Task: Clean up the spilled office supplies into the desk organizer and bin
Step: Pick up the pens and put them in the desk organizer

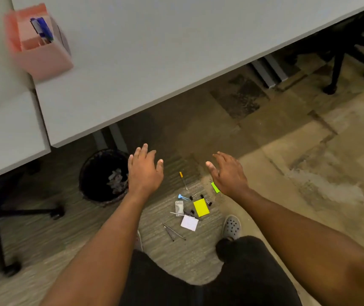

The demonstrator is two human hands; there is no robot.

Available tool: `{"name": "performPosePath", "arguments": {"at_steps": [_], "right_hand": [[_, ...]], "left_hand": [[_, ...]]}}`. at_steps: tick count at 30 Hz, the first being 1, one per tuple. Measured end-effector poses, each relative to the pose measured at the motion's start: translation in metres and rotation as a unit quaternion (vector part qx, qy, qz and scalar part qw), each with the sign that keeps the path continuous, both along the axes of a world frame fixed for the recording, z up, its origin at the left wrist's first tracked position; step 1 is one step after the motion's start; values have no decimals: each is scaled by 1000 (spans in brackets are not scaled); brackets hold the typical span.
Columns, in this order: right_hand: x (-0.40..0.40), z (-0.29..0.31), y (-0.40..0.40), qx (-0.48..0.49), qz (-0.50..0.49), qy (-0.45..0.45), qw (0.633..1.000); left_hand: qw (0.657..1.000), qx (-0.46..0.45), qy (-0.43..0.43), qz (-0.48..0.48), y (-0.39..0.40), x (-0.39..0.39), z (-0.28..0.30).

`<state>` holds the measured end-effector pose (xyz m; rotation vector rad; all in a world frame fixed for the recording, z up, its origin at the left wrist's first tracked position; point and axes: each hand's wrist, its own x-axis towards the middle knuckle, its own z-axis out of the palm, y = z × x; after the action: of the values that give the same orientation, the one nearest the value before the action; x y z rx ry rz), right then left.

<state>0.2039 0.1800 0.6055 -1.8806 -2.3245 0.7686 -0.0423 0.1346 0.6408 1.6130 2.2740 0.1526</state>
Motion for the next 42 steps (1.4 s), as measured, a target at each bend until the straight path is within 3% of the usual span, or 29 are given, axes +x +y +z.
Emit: {"name": "performPosePath", "arguments": {"at_steps": [5, 10, 14, 22, 24, 28, 34, 42], "right_hand": [[17, -56, 19, -33, -2, 11, 999], [18, -139, 25, -73, -62, 31, 995], [9, -238, 6, -135, -74, 26, 988], [-27, -456, -57, -255, -18, -63, 965], [-34, -504, -75, -266, 11, -72, 961], [-49, -578, -92, -264, 52, -116, 956], [-63, -633, -103, -204, 135, -161, 956], [-56, -638, -104, -143, 145, -158, 966]], "left_hand": [[999, -34, -26, 28, 13, 25, -58], [991, -72, -56, 98, 17, 22, -155], [960, -126, -120, 219, 3, 16, -265], [907, -241, -189, 289, -55, 23, -483], [910, -258, -176, 273, -72, 28, -525], [946, -250, -138, 153, -80, 36, -590], [970, -117, -128, 172, -40, 30, -646], [964, -172, -169, 114, 60, 28, -679]]}}
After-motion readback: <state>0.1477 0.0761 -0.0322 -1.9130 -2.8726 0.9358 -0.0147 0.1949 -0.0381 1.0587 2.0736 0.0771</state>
